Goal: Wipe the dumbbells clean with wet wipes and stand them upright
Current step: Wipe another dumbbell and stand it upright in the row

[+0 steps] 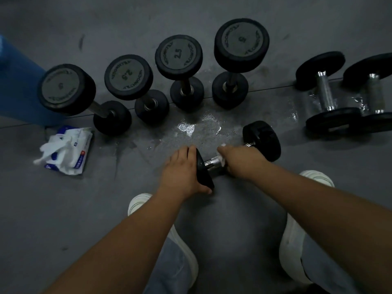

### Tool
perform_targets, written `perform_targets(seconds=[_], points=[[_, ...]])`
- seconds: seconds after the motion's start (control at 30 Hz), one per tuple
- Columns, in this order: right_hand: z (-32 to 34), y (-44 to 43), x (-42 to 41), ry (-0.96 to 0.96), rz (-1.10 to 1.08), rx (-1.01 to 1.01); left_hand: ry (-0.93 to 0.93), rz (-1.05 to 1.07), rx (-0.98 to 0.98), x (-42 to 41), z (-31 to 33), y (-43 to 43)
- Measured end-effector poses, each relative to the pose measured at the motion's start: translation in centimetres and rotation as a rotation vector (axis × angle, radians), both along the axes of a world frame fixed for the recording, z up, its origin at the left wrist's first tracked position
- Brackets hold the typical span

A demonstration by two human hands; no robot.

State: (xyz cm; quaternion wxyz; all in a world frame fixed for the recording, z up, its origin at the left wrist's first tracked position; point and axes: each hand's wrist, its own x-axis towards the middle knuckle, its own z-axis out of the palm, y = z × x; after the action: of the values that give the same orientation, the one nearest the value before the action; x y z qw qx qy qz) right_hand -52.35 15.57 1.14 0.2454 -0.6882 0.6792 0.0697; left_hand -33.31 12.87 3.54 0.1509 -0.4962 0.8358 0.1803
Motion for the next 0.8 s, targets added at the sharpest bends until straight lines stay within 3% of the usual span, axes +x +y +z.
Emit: perform_targets(seconds=[0.2,0.37,0.5,0.63,0.67,0.8], points=[[0.8,-3.1,2.3,0.277,0.135,0.194,0.013,-0.042,-0.008,-0.1,-0.2,-0.7],[1.4,-4.1,1.6,0.293,0.279,0.422,-0.028,-0.068,0.188,0.3,-0.1,-2.0],[1.8,-2.5,0.2,0.056,0.083,0.377,0.064,-0.003,0.314,0.7,0.3,-2.0],[0.6,1.6,0.5,-0.455,-0.450,0.071,0.152,0.014,0.300,0.6,1.2,-2.7],[0.3,2.5,1.3,-0.506,-0.529,-0.012,0.130,-0.022,0.284,0.3,1.3,-2.4],[0.8,2.9,2.6,-0.298,-0.310,-0.047,-0.020,-0.059,0.178,-0.8,0.8,0.0]])
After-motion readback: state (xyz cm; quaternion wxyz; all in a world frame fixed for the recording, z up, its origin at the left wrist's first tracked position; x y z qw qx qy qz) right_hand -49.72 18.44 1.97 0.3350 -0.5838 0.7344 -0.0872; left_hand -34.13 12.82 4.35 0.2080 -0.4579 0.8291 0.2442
